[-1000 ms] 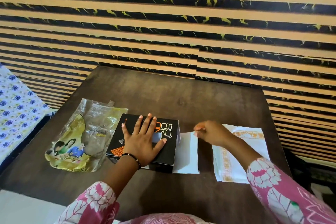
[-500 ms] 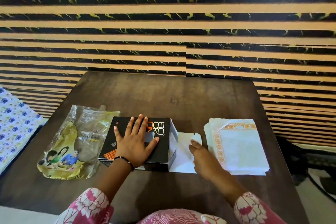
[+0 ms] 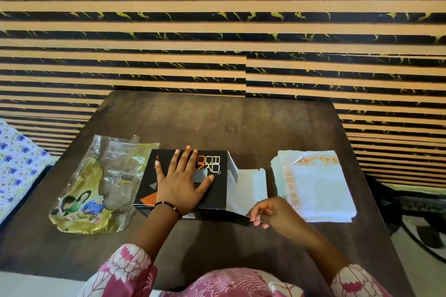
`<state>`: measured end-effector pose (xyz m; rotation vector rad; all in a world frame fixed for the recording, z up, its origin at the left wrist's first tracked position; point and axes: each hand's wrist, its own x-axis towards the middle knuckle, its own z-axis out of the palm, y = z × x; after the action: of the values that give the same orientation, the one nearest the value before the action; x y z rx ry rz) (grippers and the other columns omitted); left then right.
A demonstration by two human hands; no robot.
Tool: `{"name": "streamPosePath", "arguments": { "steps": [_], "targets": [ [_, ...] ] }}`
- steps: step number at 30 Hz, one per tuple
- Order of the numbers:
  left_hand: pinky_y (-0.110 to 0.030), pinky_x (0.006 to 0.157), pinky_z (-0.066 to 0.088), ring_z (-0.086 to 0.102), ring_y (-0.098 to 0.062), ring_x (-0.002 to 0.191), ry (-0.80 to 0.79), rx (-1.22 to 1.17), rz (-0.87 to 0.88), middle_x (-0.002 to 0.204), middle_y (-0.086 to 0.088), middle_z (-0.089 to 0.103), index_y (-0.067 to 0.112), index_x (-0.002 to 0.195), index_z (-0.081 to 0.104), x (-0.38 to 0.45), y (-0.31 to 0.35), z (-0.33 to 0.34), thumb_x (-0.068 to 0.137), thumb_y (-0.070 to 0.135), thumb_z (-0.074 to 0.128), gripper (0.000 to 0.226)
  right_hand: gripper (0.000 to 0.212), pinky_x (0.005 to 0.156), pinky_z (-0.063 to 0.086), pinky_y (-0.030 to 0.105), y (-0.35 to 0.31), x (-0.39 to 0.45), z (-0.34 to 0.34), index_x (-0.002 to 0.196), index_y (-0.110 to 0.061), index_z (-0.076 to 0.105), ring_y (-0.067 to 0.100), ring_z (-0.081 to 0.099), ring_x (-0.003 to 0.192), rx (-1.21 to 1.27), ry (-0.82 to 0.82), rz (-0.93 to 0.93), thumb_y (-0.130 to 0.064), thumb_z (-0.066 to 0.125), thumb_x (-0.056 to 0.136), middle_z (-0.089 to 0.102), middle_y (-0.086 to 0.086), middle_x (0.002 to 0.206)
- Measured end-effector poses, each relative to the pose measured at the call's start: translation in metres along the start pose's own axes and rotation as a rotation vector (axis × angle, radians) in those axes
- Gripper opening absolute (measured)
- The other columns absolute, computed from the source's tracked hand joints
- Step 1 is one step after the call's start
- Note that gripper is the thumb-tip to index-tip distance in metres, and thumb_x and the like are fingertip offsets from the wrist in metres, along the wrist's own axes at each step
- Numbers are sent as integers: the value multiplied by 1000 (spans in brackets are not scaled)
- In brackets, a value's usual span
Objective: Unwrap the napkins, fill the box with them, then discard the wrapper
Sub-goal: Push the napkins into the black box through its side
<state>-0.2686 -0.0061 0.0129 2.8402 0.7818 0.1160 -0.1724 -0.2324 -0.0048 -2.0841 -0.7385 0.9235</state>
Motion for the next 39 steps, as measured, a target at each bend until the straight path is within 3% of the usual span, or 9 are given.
{"name": "streamPosePath", "arguments": {
  "steps": [5, 8, 11, 14, 18, 26, 32, 36, 39],
  "targets": [
    [-50, 116, 7, 20, -19, 142, 90, -171, 97, 153, 1, 24, 40, 134, 35, -5, -2, -4, 81, 61, 23, 59, 22, 69, 53, 14, -16, -3, 15, 82, -23, 74, 6, 66, 69, -3, -131, -23, -5, 61, 82, 66, -19, 72],
    [-49, 115, 15, 16, -17, 142, 102, -264, 287, 152, 3, 26, 41, 125, 49, -9, -7, -4, 87, 58, 27, 47, 29, 78, 45, 8, -27, 0, 26, 104, -21, 70, -6, 62, 76, -1, -184, -60, -4, 58, 84, 70, -15, 92],
    [-45, 117, 2, -4, -13, 144, -27, -113, 500, 156, 6, 7, 42, 136, 32, -13, -11, -5, 80, 74, 24, 65, 35, 81, 42, 6, -33, 0, 34, 110, -26, 67, -10, 60, 86, 5, -207, -90, -4, 52, 88, 69, -9, 110],
    [-49, 117, -3, -1, -15, 143, -125, 61, 604, 154, 6, 3, 37, 143, 14, -13, -9, -5, 70, 83, 32, 88, 32, 74, 46, 8, -35, 0, 34, 97, -28, 71, 0, 64, 80, 47, -183, -45, -5, 49, 91, 68, -16, 88],
    [-54, 115, -3, 2, -16, 142, -152, 92, 607, 153, 8, 1, 36, 143, 8, -10, -7, -6, 69, 82, 34, 91, 33, 72, 49, 16, -39, 10, 28, 78, -22, 66, 12, 64, 83, 241, -6, 40, -2, 44, 91, 66, -5, 84],
    [-53, 115, -5, -3, -13, 142, -177, 64, 604, 152, 11, -1, 38, 143, 7, -9, -8, -9, 68, 83, 35, 92, 44, 86, 44, 29, -45, 68, 5, 134, -23, 42, 18, 51, 111, 328, 164, 143, -7, 41, 94, 47, -2, 138],
    [-55, 114, -4, 0, -15, 143, -176, 56, 601, 154, 9, 4, 38, 143, 8, -8, -8, -9, 70, 81, 33, 88, 49, 102, 44, 36, -60, 100, 1, 136, -17, 42, 23, 53, 121, 77, 135, 28, 0, 45, 91, 55, 6, 134],
    [-52, 115, -4, 3, -12, 142, -171, 32, 581, 154, 10, 7, 40, 142, 11, -8, -7, -10, 71, 77, 37, 85, 43, 96, 48, 35, -63, 108, -8, 125, -12, 55, 24, 60, 110, 52, 147, 26, 5, 41, 89, 64, 9, 121],
    [-53, 115, -3, 3, -12, 143, -176, 35, 577, 155, 10, 9, 40, 142, 12, -7, -5, -12, 71, 79, 34, 84, 47, 93, 46, 30, -63, 108, -4, 130, -14, 47, 25, 56, 115, -8, 64, 26, 7, 40, 89, 60, 10, 125]
  ]
}}
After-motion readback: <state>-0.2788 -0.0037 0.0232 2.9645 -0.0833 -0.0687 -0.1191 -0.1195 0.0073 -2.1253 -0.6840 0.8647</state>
